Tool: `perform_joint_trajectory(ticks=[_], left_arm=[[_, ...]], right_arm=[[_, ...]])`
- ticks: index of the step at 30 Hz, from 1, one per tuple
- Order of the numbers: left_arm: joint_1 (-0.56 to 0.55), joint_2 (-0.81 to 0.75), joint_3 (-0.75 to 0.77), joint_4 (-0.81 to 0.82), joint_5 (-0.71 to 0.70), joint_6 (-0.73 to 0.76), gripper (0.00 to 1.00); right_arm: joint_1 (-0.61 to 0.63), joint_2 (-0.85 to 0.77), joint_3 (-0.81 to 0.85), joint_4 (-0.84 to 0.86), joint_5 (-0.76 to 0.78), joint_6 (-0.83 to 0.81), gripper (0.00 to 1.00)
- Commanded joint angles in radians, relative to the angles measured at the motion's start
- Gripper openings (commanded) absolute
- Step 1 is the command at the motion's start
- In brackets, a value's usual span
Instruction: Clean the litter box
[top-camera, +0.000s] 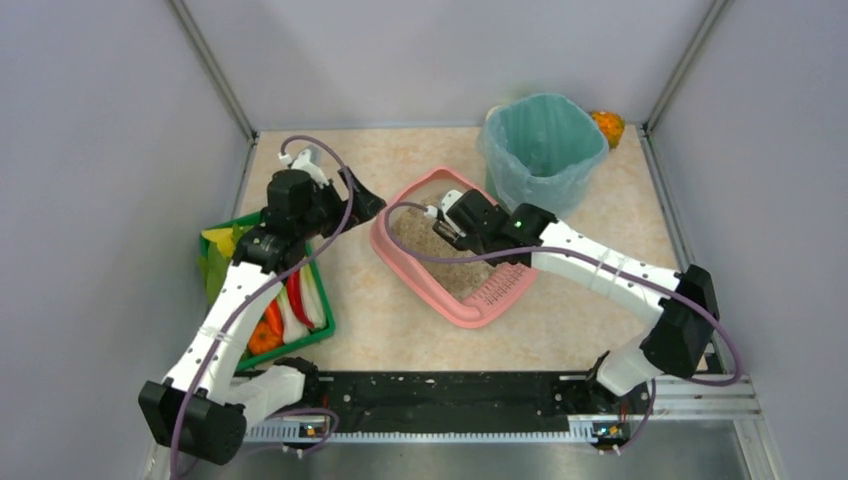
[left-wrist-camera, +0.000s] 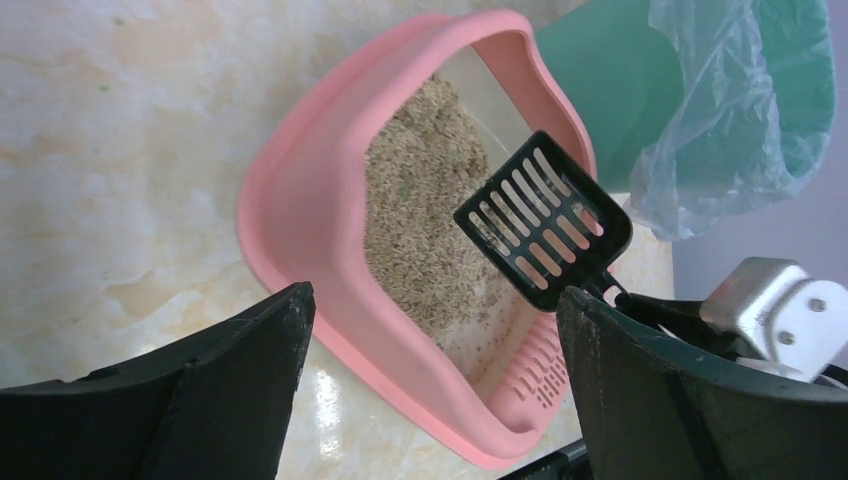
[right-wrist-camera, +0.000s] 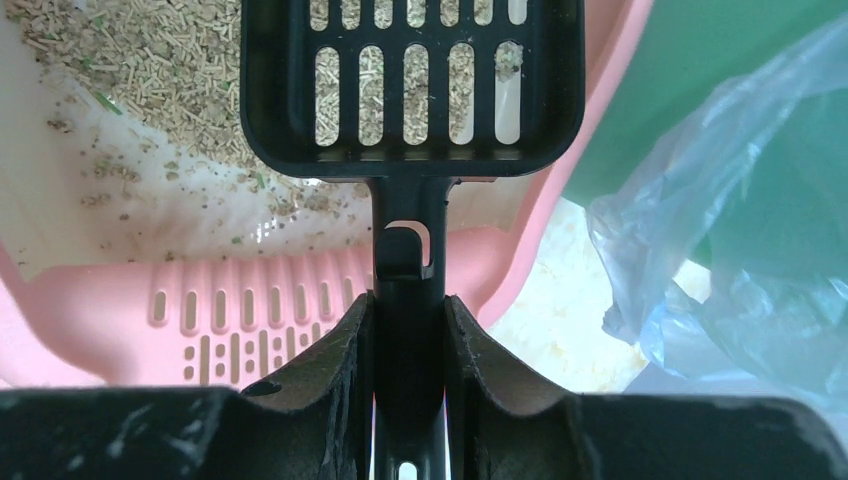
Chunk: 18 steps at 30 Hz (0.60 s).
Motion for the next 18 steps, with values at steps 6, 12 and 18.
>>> perform_joint_trajectory(ticks=[6, 12, 18], left_arm=[[-0.189, 0.132, 0.07, 0.147, 0.037, -0.054, 0.93], [-0.216, 0.177, 0.105, 0.194, 0.06, -0.088, 0.91], [-0.234, 0.22, 0.132, 0.271, 0.136, -0.14, 0.89]], right_arm=[[0.0, -0.222, 0.008, 0.077, -0.041, 0.064, 0.0], [-0.001, -0.344, -0.043, 0.154, -0.174, 0.065, 0.0], [-0.001, -0.382, -0.081, 0.172, -0.215, 0.074, 0.0]])
